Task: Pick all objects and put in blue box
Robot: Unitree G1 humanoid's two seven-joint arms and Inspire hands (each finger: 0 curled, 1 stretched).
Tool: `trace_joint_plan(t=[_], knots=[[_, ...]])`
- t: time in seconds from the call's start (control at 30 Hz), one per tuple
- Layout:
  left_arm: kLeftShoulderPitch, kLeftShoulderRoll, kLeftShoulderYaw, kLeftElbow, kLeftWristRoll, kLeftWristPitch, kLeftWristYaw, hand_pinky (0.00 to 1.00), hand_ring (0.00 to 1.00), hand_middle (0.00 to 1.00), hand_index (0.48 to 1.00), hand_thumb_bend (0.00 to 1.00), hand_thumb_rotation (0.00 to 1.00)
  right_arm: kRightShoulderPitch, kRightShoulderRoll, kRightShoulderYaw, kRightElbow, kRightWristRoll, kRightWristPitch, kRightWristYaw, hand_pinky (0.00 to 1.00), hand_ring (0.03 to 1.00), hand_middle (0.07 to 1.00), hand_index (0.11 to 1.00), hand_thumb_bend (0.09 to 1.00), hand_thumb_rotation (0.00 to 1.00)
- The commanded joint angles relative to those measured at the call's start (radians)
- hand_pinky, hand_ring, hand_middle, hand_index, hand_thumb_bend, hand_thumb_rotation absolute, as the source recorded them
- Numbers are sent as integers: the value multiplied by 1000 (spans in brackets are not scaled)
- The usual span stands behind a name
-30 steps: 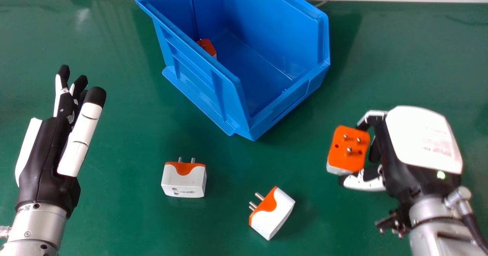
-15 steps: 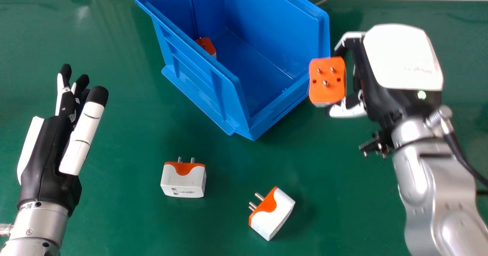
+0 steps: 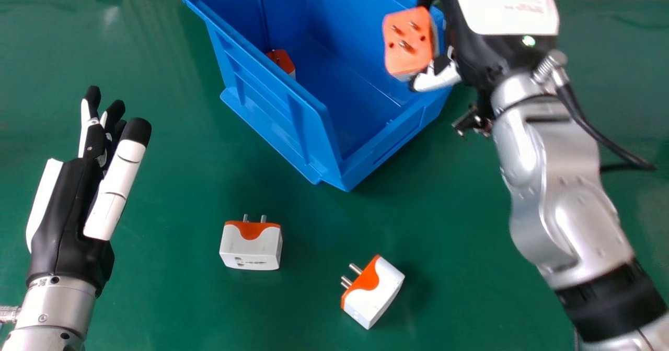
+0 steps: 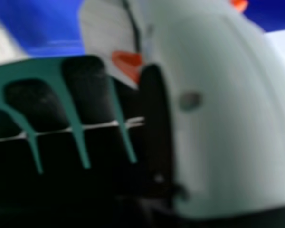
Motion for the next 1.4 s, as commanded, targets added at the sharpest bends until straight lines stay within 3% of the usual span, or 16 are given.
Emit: trace_joint_plan(t=[0.0,0.1,0.17,0.2,0.37,0.47,0.67,0.7,0.77,0.83,0.9,1.03,1.37], knots=[[5,-2,3,-19,-1,-17,8,1000,1000,1000,1000,768,866,-88,16,10,54,20,-17,-38,269,336,409,437,349,99],[12,-5,0,-35,3,-7,13,1000,1000,1000,1000,772,866,-156,39,28,155,42,-32,-75,248,309,392,453,354,88],[21,-4,-4,-61,17,23,28,1000,1000,1000,1000,763,864,-207,59,41,233,55,-46,-106,208,268,360,463,404,105],[26,-4,-7,-76,28,44,39,1000,1000,1000,1000,710,865,-231,70,47,270,64,-55,-121,173,232,319,471,437,115],[36,-11,-25,-137,70,132,78,1000,1000,1000,1000,645,885,-340,121,71,449,118,-102,-187,118,176,248,480,483,119],[37,-16,-30,-150,79,153,85,1000,1000,1000,1000,631,897,-384,136,88,528,139,-120,-218,101,154,217,482,502,119],[51,-26,-34,-168,73,153,84,1000,1000,1000,1000,625,898,-453,145,131,675,165,-183,-291,173,196,250,477,510,125],[53,-26,-34,-172,73,154,83,1000,1000,1000,1000,625,897,-450,145,137,668,163,-172,-283,213,244,291,479,508,130],[52,-25,-34,-173,73,157,81,1000,1000,1000,1000,626,897,-446,144,155,659,158,-149,-266,350,420,477,557,544,278],[51,-25,-33,-173,72,160,81,1000,1000,1000,1000,631,897,-444,141,167,653,158,-138,-259,520,647,737,723,607,476],[51,-24,-31,-175,67,162,80,1000,1000,1000,1000,633,897,-435,133,180,639,157,-131,-252,595,759,861,826,649,565],[53,-21,-29,-177,67,156,76,1000,1000,1000,1000,634,899,-434,125,200,638,158,-121,-251,643,817,908,882,668,597],[40,-17,-31,-164,72,164,78,1000,1000,1000,1000,628,900,-430,111,219,629,159,-106,-239,673,837,924,885,666,611]])
